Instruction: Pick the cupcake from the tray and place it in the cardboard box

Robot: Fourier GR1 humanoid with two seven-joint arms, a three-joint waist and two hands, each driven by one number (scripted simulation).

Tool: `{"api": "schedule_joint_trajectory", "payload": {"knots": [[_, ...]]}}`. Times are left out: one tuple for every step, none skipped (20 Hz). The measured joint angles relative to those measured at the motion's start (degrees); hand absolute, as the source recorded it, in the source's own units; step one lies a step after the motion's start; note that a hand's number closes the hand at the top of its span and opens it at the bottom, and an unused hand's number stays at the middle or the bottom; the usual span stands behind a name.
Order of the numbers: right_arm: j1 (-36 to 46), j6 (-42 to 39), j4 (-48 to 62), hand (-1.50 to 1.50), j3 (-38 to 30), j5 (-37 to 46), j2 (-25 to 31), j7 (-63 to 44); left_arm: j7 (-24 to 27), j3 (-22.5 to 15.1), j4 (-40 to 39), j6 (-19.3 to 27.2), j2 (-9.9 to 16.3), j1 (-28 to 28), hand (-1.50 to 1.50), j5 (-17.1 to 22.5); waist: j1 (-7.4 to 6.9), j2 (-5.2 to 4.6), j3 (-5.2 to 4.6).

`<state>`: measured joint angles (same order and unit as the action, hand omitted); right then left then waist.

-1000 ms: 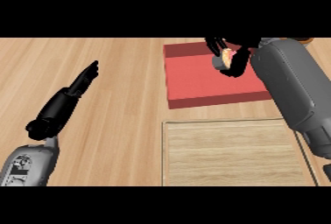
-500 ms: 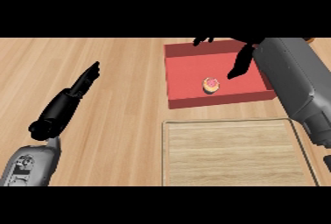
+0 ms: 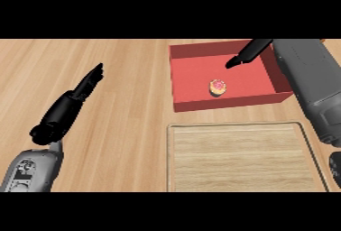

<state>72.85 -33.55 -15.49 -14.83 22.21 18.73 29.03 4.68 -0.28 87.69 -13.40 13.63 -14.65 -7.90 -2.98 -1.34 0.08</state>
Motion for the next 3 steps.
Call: {"api": "schedule_joint_trajectory", "payload": {"knots": [[0.5,-0.5,1.4,-1.5,-1.7,-1.5,0.6,-1.3,-0.2,-0.2,0.1,0.1,-0.2,0.0,0.0,-0.1,-0.21,-0.07,0.0],[1.1,-1.0,2.6,-1.5,-3.2,-2.9,1.3,-2.6,-0.2,-0.4,0.5,0.0,-0.3,0.3,0.0,-0.2,-0.49,-0.12,0.0],[1.4,-1.0,3.6,-1.5,-4.5,-4.1,1.8,-3.4,-0.3,-0.4,0.7,-0.1,-0.2,0.4,0.0,-0.1,-0.75,-0.21,0.0]]}}
